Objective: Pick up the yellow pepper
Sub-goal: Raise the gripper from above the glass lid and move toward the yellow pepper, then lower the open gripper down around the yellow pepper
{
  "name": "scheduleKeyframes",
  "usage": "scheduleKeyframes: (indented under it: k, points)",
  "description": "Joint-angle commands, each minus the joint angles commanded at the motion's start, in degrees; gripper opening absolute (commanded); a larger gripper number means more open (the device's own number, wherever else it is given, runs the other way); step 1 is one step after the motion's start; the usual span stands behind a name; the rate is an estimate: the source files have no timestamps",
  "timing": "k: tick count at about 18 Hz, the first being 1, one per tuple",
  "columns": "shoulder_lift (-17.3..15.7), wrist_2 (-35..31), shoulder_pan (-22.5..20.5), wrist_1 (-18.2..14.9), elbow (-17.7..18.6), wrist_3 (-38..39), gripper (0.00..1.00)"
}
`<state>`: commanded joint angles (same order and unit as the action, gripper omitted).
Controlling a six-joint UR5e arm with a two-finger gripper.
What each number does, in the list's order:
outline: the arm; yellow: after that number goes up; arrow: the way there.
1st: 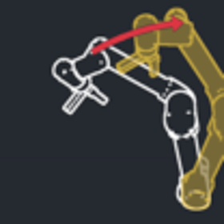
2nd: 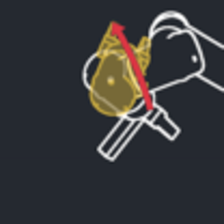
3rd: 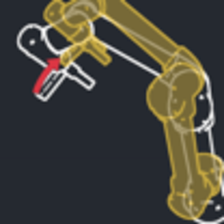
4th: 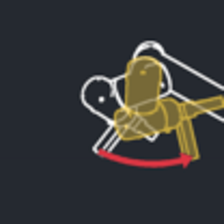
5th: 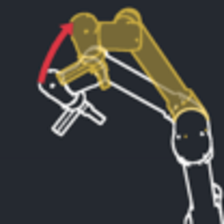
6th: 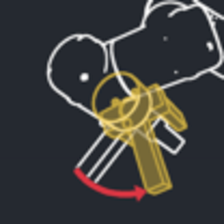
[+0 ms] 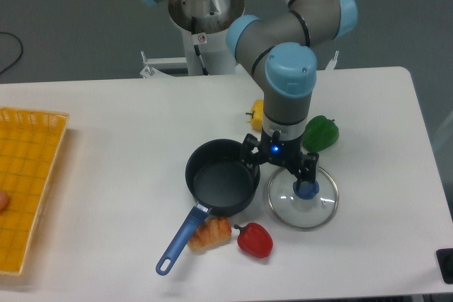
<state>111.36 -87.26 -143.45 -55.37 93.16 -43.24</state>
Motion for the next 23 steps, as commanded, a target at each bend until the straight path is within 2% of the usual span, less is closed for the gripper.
scheduleKeyframes:
  k: [2,5,7,11,13,15,18,21,23]
  points:
    - [-0.26,-4.05,0.62,-0.09,3.07,-2.62,1.0]
    - [-0.96,-6.34,1.06,-0.7,5.28,-17.01,1.0]
    - [-1.75,-6.52,0.98,-1.4,5.89,-22.48,1.0]
    - [-3.51,-6.35,0.18,-7.11,5.63,-32.93,1.0]
    - [-5.0,-6.43,0.01,-11.14,5.46,-36.2,1.0]
    - [-6.23,-7.57,0.1,-14.66,5.46,-44.86,1.0]
    - [-6.59,-8.99,0.1,-15.03,6.77,-55.88,1.0]
    - [-7.38,-8.99,0.01,-14.77,10.28,-60.9,1.0]
    - [-8.17,-8.99,0.18,-14.42,12.65,-61.44,1.0]
